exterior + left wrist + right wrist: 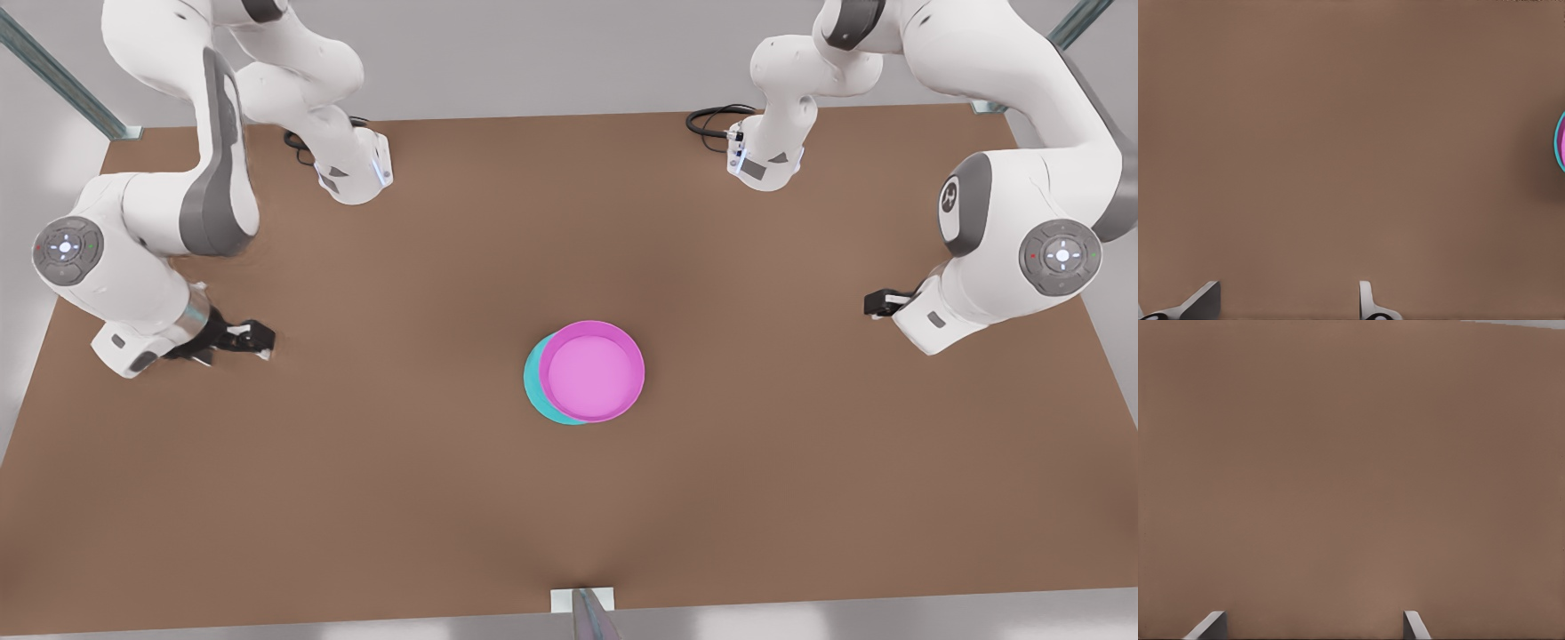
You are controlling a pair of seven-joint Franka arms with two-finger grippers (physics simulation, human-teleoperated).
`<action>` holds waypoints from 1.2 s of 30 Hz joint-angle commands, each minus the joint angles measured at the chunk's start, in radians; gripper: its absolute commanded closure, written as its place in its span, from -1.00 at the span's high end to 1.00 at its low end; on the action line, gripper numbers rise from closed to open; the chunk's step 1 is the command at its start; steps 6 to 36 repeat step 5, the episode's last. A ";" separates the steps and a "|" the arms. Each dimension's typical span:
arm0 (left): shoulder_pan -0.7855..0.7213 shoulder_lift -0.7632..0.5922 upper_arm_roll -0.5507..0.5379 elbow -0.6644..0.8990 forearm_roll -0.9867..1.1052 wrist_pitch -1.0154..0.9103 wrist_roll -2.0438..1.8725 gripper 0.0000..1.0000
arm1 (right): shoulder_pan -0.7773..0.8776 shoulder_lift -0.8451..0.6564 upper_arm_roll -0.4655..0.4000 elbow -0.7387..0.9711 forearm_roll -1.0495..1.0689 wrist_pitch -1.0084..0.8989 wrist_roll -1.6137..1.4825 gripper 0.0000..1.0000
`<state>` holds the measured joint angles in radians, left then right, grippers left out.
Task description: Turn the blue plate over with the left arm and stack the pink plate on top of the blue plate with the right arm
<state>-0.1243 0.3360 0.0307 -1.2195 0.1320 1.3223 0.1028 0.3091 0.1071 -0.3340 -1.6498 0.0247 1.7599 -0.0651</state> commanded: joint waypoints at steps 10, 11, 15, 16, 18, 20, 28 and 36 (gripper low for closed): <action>0.000 0.000 0.000 0.000 -0.002 0.000 0.000 1.00 | -0.142 -0.024 0.105 0.004 -0.009 -0.040 -0.002 1.00; 0.000 0.000 0.000 0.000 -0.002 0.000 0.000 1.00 | -0.142 -0.024 0.105 0.004 -0.009 -0.040 -0.002 1.00; 0.000 0.000 0.000 0.000 -0.002 0.000 0.000 1.00 | -0.142 -0.024 0.105 0.004 -0.009 -0.040 -0.002 1.00; 0.000 0.000 0.000 0.000 -0.002 0.000 0.000 1.00 | -0.142 -0.024 0.105 0.004 -0.009 -0.040 -0.002 1.00; 0.000 0.000 0.000 0.000 -0.002 0.000 0.000 1.00 | -0.142 -0.024 0.105 0.004 -0.009 -0.040 -0.002 1.00; 0.000 0.000 0.000 0.000 -0.002 0.000 0.000 1.00 | -0.142 -0.024 0.105 0.004 -0.009 -0.040 -0.002 1.00; 0.000 0.000 0.000 0.000 -0.002 0.000 0.000 1.00 | -0.142 -0.024 0.105 0.004 -0.009 -0.040 -0.002 1.00; 0.000 0.000 0.000 0.000 -0.002 0.000 0.000 1.00 | -0.142 -0.024 0.105 0.004 -0.009 -0.040 -0.002 1.00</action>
